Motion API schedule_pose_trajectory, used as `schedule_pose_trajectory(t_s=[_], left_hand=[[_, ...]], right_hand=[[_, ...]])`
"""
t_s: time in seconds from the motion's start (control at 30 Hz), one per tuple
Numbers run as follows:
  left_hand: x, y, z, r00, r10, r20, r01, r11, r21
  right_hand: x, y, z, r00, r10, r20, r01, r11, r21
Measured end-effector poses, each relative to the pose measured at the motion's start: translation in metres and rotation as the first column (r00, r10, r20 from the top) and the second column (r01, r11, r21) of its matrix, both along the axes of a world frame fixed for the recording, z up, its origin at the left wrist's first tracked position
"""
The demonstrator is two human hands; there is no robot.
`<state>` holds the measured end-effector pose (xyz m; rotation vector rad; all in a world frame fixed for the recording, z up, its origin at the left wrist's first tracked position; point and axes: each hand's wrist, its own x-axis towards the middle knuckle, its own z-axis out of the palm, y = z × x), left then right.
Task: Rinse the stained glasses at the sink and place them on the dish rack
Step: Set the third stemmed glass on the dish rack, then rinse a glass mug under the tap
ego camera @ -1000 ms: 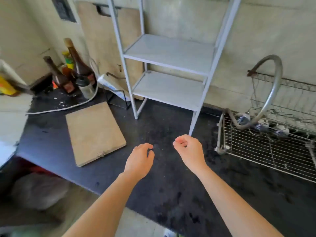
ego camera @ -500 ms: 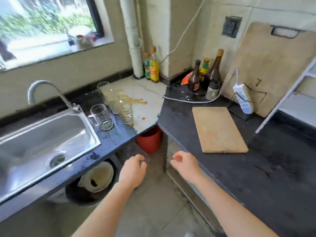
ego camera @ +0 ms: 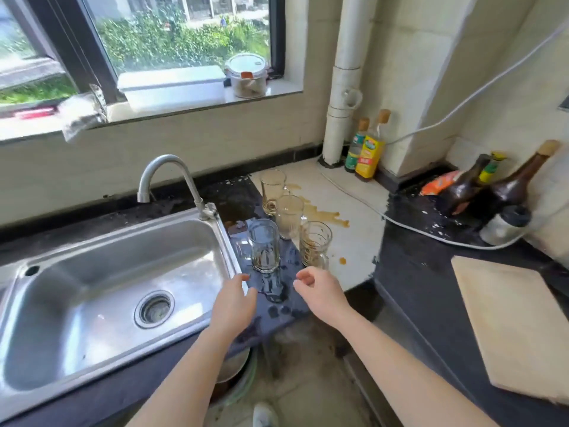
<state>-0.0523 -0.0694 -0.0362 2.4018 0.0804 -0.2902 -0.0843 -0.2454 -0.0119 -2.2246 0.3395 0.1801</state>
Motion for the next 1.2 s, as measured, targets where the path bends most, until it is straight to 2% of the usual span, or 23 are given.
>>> schedule_pose_trajectory(t_s=[0.1, 0.2, 0.37, 0.5, 0.67, 0.77, 0.9, 0.97, 1.03, 1.13, 1.2], left_hand=[[0.039, 0.007, -0.003, 0.998, 0.048, -0.044, -0.05, 0.997, -0.058], [0.067, 0.014, -0.005, 0.998, 0.035, -0.056, -0.042, 0.992, -0.117], [0.099, 0.021, -0.007, 0.991, -0.094, -0.094, 0.069, 0.969, -0.236], [0.118, 0.035, -0.012, 0.98, -0.167, -0.112, 0.139, 0.965, -0.223], [0.124, 0.063, 0.0, 0.988, -0.133, -0.082, 0.098, 0.935, -0.34], [0.129, 0.103, 0.004, 0.993, -0.102, -0.052, 0.074, 0.92, -0.386], [0.141, 0.166, -0.001, 0.999, 0.011, -0.039, -0.026, 0.918, -0.396], [0.148, 0.191, -0.009, 0.995, 0.077, -0.065, -0.095, 0.927, -0.363], [0.155, 0.209, -0.017, 0.984, 0.148, -0.098, -0.172, 0.937, -0.305], [0.159, 0.227, -0.027, 0.966, 0.224, -0.133, -0.254, 0.919, -0.302], [0.16, 0.233, -0.03, 0.965, 0.224, -0.134, -0.257, 0.91, -0.325]], right_hand=[[0.054, 0.018, 0.002, 0.998, -0.055, -0.021, 0.056, 0.998, 0.03], [0.096, 0.033, 0.0, 0.993, -0.11, -0.046, 0.108, 0.994, -0.033], [0.131, 0.046, -0.01, 0.981, -0.159, -0.11, 0.149, 0.984, -0.094], [0.149, 0.048, -0.013, 0.974, -0.193, -0.122, 0.174, 0.973, -0.152], [0.164, 0.068, 0.01, 0.991, -0.083, -0.105, 0.068, 0.988, -0.139], [0.177, 0.107, 0.019, 0.995, -0.023, -0.098, 0.016, 0.997, -0.071], [0.2, 0.169, 0.008, 0.975, 0.083, -0.206, -0.063, 0.993, 0.103], [0.21, 0.19, -0.004, 0.953, 0.134, -0.273, -0.099, 0.985, 0.139], [0.223, 0.202, -0.016, 0.961, 0.094, -0.258, -0.073, 0.993, 0.088], [0.246, 0.204, -0.032, 0.993, -0.049, -0.103, 0.035, 0.99, -0.139], [0.267, 0.201, -0.039, 0.997, -0.062, -0.051, 0.049, 0.97, -0.237]])
